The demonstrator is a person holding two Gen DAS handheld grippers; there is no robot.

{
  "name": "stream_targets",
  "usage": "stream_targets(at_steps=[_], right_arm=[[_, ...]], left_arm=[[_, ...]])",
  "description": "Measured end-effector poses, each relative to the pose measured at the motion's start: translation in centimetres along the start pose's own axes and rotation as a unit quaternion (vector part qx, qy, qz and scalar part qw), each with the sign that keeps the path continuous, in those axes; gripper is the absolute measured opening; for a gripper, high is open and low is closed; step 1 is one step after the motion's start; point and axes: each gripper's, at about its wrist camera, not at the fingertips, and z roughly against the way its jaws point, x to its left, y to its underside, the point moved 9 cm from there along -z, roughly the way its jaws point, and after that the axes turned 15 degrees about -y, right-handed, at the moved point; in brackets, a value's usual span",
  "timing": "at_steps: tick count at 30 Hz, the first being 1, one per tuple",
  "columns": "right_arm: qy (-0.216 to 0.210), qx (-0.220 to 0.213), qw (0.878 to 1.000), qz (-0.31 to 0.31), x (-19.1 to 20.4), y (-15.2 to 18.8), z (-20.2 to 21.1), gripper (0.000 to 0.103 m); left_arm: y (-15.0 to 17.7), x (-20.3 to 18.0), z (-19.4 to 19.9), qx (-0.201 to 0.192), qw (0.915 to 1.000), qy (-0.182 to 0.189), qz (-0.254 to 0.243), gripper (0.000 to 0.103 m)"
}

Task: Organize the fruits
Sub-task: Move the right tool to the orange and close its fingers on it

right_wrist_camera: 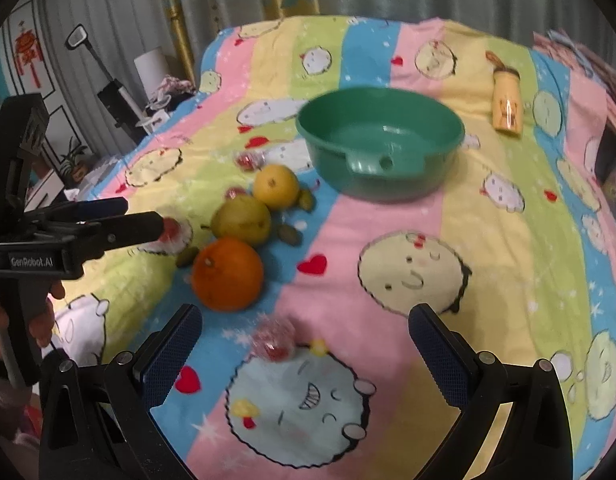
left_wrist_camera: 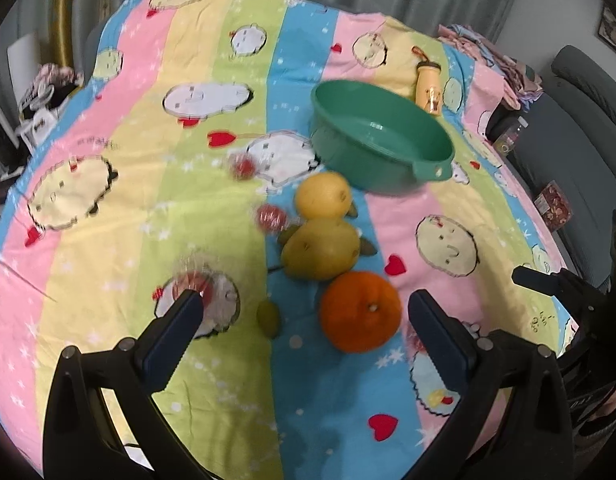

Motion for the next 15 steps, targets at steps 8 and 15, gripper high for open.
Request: stream_targets(at_steps=[8,15], right_arm=[[-0.039,0.005,0.999,0.036,1.3,1.6,-2.2,0.103],[-0.064,0.017,0.994,0.087,3.5,1.2,-5.3,0.101]], left_arm=[[2.3,-1.0,-0.6,0.01,0.9983,0.057,0.003,0.102],[2.5,-2.7,-1.9,0.03,0.9952,0.092,0.015,0.1]])
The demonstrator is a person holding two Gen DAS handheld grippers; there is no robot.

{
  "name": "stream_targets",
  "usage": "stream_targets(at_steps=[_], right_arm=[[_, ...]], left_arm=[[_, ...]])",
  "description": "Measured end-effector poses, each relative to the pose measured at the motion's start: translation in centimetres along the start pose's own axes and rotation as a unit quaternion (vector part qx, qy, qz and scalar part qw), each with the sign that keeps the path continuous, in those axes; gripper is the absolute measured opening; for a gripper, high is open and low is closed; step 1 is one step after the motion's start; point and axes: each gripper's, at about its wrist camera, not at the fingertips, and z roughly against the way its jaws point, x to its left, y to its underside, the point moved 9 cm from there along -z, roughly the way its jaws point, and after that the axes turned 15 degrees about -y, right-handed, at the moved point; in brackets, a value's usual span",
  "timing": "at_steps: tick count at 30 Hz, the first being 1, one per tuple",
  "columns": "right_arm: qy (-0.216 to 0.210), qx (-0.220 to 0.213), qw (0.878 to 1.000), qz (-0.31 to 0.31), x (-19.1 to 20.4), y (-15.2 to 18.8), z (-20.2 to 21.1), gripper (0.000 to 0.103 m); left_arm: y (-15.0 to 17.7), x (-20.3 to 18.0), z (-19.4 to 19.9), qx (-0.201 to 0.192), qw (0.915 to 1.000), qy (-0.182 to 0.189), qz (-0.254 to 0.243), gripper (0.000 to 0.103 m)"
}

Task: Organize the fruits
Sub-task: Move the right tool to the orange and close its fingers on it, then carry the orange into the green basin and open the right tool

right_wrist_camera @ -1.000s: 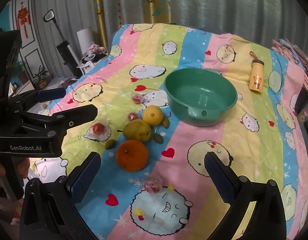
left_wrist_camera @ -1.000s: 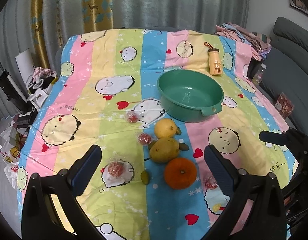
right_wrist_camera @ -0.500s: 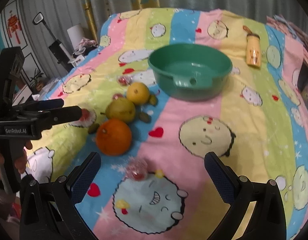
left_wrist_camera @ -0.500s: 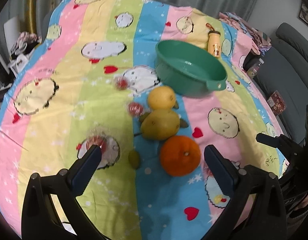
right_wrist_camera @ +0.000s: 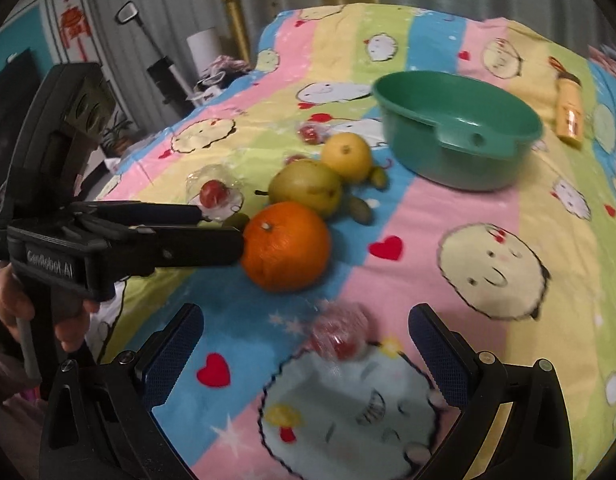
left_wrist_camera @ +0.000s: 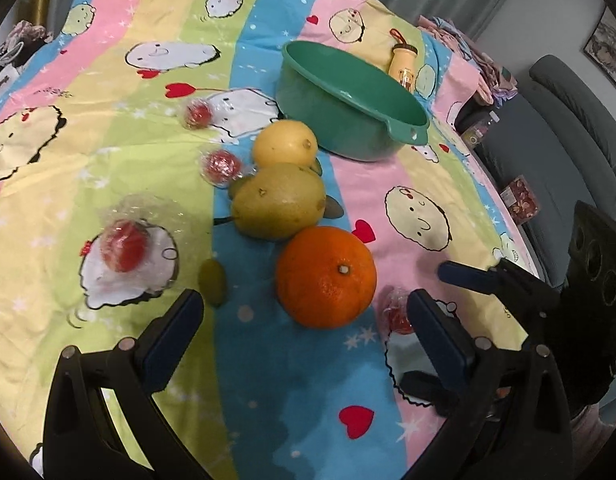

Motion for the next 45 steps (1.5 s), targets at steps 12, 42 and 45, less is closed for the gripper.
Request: stream_targets(at_steps=[12,42,45], right_arm=[[-0.051,0.03,0.998,-0.002,-1.0,-1.4,-3.8,0.077],[-0.036,-0.055,0.996,0.057,0.7,-7.3,0.8,0.064],[-0.019,-0.078,0.995,0.055,-1.1,-9.4,2.0,0.064]], left_arm=[[-0.3,-1.5,-2.0,0.019,0.9993,0.026,-0.018,0.076],[-6.3,-3.7,2.2,-0.047,0.9972,0.041,-0.043,0.066],[-9.3,-5.0,1.8,-0.057,0.9955,0.055,-0.053,0.066]])
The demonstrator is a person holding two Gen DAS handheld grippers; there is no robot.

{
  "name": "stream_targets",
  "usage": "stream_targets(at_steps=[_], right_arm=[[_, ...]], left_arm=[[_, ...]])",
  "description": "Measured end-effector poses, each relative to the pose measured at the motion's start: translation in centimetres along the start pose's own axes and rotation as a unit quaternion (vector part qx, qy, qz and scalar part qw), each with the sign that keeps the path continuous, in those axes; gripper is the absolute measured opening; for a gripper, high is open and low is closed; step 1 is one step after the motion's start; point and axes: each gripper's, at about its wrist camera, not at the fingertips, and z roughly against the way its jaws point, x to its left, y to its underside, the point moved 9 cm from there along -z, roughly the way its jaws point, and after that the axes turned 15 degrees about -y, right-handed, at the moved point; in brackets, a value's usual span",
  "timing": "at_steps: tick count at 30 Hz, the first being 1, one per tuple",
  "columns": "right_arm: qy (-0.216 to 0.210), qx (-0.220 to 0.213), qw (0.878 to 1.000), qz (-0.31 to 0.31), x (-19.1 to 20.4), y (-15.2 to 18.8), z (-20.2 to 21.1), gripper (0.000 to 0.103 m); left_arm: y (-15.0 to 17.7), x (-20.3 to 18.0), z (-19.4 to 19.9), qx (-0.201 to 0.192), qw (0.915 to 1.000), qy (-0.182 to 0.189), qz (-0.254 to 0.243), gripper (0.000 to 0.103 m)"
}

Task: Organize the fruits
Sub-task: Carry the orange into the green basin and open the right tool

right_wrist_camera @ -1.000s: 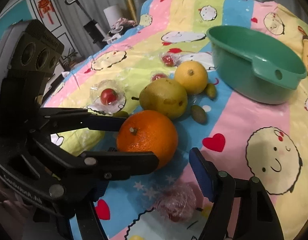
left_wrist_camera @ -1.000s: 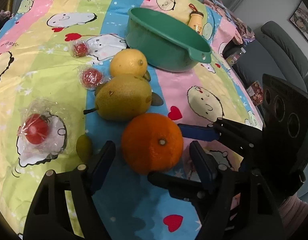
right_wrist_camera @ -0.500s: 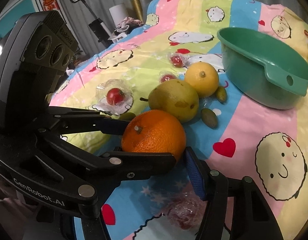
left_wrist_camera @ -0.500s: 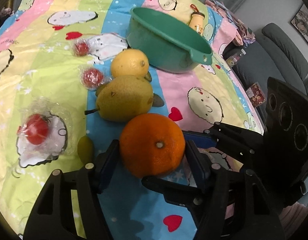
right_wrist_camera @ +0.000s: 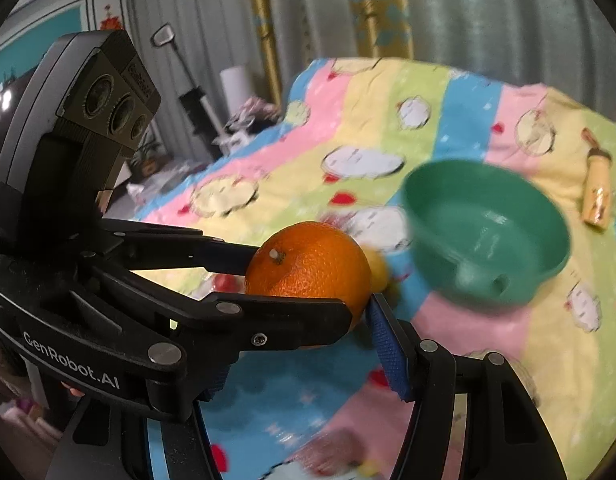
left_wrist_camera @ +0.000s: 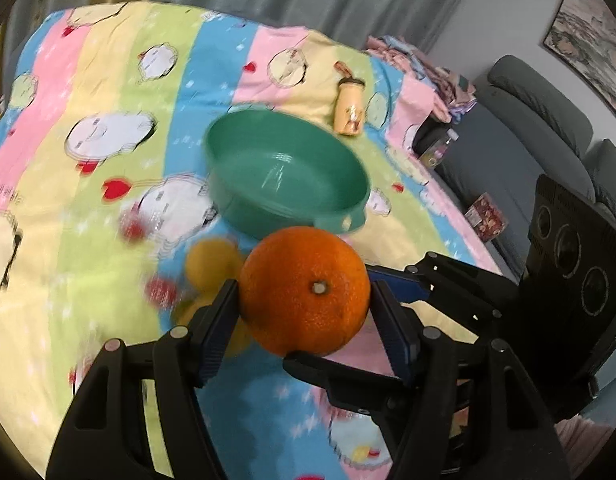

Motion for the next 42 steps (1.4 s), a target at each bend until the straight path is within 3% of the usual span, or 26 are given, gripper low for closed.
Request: stream_targets(at_steps=[10,23,26,28,34,38,42], right_arm=[[0.022,-0.022,0.999,-0.041,-7.9,-3.0,0.7,0.064],[0.025,-0.02,0.994,-0.101,-11.9,-2.4,-0.5,0.064],[0.032,-0.026,0.994,-0.105,-12.2,-2.6,0.0,0.066],[0.033,-0.031,0.993,-0.107,-12.1,-2.7,0.4,0.067],[0.042,-0.063,0.989,-0.128,-12.1,-2.0,4.3,0.07],[0.052,-0.079,0.985,-0.144,-11.7,-0.5,6.8,0.072],[0.055,-0.083,0.982,-0.162,-11.1,1.3,8.1,0.072]], left_arm=[[-5.9,-1.5,-5.4,0.03,0.9989,0.034,-0.003,0.066],[-6.2,-1.4,-9.6,0.072,0.9972,0.017,0.016,0.066],[-6.6,-1.2,-9.6,0.07,0.9968,0.024,0.031,0.068],[-7.2,-0.8,-9.0,0.06,0.9973,0.022,0.037,0.078],[-7.9,2.3,-5.2,0.02,0.9989,-0.023,0.036,0.086],[-6.7,5.6,-2.7,-0.004,0.9957,-0.084,0.04,0.094],[-4.5,8.3,-0.7,-0.008,0.9925,-0.107,0.058,0.094]])
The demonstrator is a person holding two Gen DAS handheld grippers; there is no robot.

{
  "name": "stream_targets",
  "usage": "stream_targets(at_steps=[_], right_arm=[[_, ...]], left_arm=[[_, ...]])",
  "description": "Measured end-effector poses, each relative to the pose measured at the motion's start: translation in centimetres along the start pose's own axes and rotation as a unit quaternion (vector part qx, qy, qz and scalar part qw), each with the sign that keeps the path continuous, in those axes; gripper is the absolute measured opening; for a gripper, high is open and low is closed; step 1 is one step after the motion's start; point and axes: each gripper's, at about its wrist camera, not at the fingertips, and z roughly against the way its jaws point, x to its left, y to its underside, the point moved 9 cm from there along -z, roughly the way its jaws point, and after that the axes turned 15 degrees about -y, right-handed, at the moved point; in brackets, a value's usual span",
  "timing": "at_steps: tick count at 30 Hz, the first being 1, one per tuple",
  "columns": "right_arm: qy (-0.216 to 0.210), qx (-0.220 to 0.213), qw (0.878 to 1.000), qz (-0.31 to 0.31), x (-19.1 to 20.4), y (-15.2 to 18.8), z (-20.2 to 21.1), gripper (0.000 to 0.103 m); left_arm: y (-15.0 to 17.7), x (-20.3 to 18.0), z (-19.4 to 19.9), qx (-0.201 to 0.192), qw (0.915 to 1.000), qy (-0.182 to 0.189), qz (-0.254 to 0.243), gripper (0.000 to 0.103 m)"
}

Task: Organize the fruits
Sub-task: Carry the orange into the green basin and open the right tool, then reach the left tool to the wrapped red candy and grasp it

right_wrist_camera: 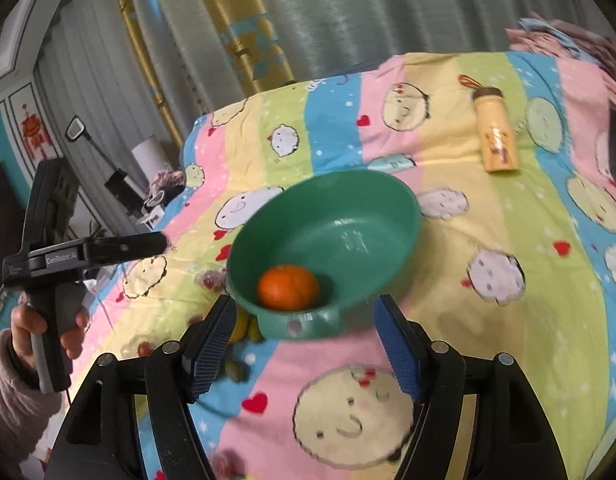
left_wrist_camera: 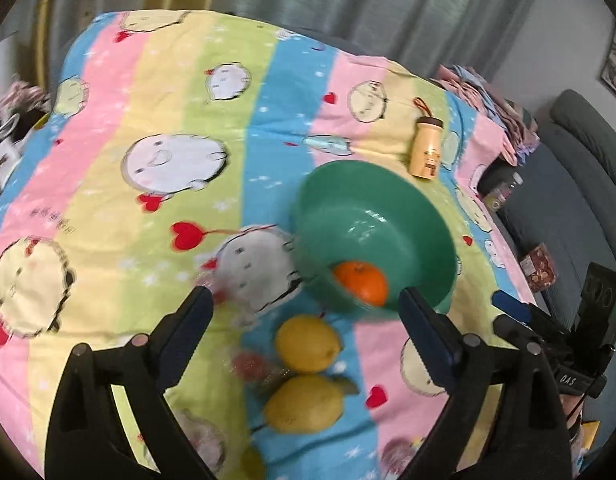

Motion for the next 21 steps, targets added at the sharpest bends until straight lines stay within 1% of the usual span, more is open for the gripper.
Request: stream_targets(at_steps=[4,9,11,16,21], right_arm=[[0.004,0.01,1.0,-0.011,0.4,1.7,0.5,0.072],[-0.006,0.026,1.0,-0.011,2.1,3.7,0.5,0.072],[-0.01,0.032,0.999,-0.008,3.0,4.2,0.3,0.072],[-0.025,0.061,0.998,0.012,5.4,6.3,0.0,0.072],[-0.034,0.09,0.995,0.019,7.1,8.7,-0.2,0.072]], left_arm=[[2.1,1.6,1.0,-0.002,0.9996,-0.027,-0.008,0.094],[5.2,2.3,1.7,0.015,0.9996,-0.024,-0.007,0.094],[6.6,2.3,1.9,0.027,0.9995,-0.015,-0.003,0.094],[9.4,1.4,2.5,0.055,0.9982,0.023,0.003,0.094],[11.3,0.4,3.1,0.072,0.9957,0.057,0.011,0.094]])
